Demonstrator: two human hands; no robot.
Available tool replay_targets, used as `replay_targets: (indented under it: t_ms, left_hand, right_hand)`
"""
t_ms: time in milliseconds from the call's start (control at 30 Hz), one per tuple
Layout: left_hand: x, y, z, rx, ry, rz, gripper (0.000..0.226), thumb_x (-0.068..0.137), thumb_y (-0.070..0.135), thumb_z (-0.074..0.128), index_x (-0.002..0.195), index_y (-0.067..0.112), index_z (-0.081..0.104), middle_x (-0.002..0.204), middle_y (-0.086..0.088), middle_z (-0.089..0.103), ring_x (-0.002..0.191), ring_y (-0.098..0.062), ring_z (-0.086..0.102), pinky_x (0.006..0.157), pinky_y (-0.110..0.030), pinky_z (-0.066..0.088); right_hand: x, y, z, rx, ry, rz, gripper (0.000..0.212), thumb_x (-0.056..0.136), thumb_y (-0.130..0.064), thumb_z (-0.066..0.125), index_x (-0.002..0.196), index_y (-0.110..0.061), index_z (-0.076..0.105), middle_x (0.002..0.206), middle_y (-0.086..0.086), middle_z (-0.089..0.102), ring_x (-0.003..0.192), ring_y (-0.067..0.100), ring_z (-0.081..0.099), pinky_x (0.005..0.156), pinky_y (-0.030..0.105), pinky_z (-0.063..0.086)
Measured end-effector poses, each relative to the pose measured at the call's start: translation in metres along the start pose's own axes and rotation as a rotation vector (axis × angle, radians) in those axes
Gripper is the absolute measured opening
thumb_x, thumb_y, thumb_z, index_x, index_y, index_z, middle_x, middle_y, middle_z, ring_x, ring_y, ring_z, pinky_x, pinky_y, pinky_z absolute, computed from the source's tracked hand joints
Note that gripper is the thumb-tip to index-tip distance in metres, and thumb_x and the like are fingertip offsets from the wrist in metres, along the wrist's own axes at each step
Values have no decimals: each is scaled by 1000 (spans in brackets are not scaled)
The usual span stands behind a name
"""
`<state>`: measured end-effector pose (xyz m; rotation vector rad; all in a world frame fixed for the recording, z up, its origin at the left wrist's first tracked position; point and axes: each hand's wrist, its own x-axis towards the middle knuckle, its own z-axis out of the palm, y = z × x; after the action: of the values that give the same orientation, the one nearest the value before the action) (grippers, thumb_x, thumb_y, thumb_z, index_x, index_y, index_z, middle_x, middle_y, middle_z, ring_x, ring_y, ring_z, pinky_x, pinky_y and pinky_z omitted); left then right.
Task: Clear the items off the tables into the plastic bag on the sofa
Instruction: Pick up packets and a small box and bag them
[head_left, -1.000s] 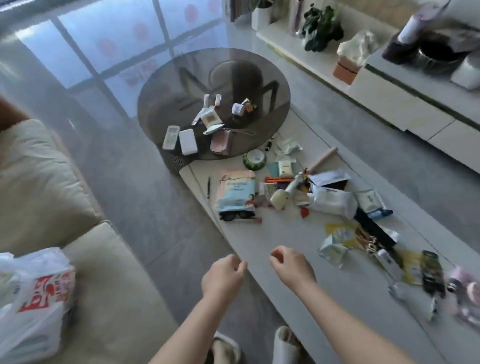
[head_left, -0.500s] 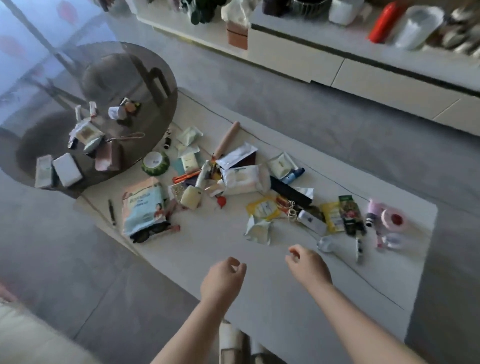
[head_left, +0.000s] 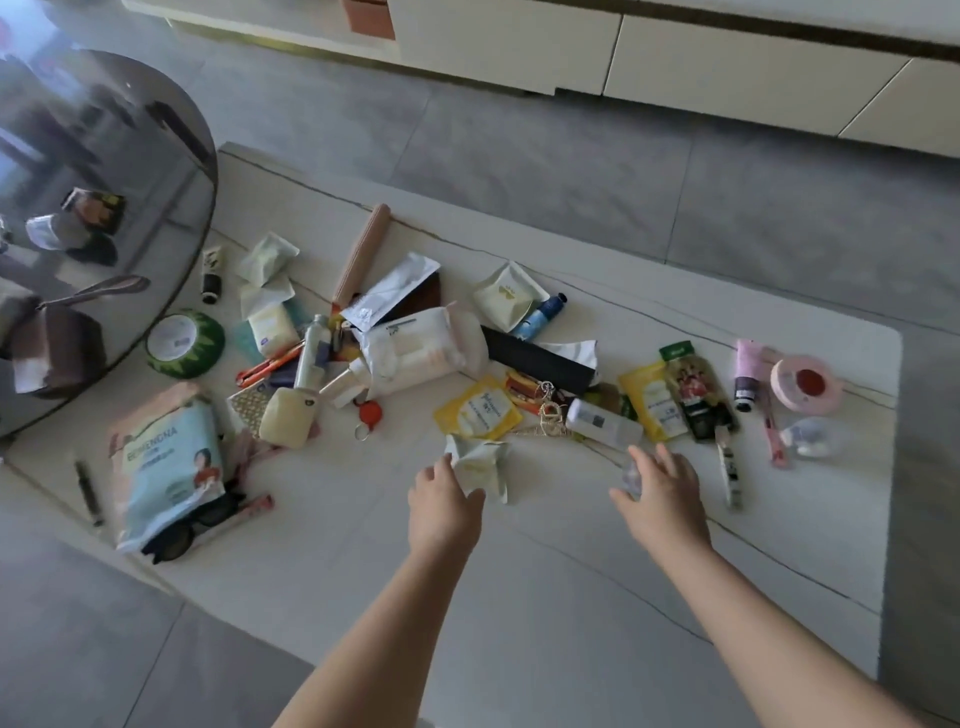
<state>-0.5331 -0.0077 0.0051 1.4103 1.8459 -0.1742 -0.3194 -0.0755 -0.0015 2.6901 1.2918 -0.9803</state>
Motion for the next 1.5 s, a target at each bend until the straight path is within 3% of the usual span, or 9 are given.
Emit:
replay_targets:
  t_ms: [100,300,467,633,833,933,1033,1367,1500]
  left_hand:
    - [22,-4,10,-2,48,-20,63,91,32,58,145,17,29,140,-10,41,128,-29,38,102,-38,37]
    - [42,-9,29,-23,85,-32,67,88,37,62,142,13,31,136,-12,42,126,-29,42,101,-39,38]
    - [53,-10,40,71,132,-52,56,84,42,65,127,14,42,127,-9,48,121,-28,45,96,-38,39]
    - [61,-14,43,111,107,-104,48,84,40,64,117,10,50,120,-11,55,115,-30,49,92,-37,39]
    - [68,-9,29,42,141,109,37,89,39,59,106,7,55,121,-11,48,112,-29,40,91,-34,36]
    - [85,0,19,81,148,203,41,87,41,60,110,7,56,135,-9,40,121,-28,35,99,-35,34]
    - [102,9,15,100,123,214,43,87,37,61,116,5,55,139,-11,38,124,-30,34,100,-36,34]
    - [103,8,24,200,218,67,51,82,54,61,109,12,53,116,-8,54,109,-29,44,91,-35,36]
    - [92,6,27,-165,137,-2,37,82,35,69,96,12,45,102,-6,50,90,-24,50,70,-31,38]
  right_hand:
    - [14,5,18,7,9,40,60,90,-30,60,144,-21,34,156,9,17,142,30,13,108,41,32]
    - [18,12,46,60,129,-25,36,85,-12,66,120,-13,58,138,7,40,125,29,35,88,36,44]
    - [20,9,56,15,88,-97,26,82,-19,70,103,-18,57,118,2,49,110,25,42,74,31,42]
    - [26,3,55,-68,92,-105,8,91,-18,52,95,-12,52,108,7,53,106,28,46,73,33,40]
    - [43,-14,33,109,142,57,37,94,-25,45,129,-17,40,125,8,54,106,31,56,70,36,46]
    - [57,-18,27,22,129,28,63,92,-36,50,146,-23,21,145,9,34,114,30,54,67,33,42]
    - [70,-18,31,-27,37,53,71,91,-37,51,149,-27,12,157,4,14,125,30,47,75,38,47]
    - [64,-19,48,-122,62,166,46,86,-31,55,127,-18,36,122,12,37,90,33,56,59,33,40]
    - [58,-19,46,-185,17,151,41,85,-41,55,114,-15,41,111,10,52,89,31,61,60,30,39]
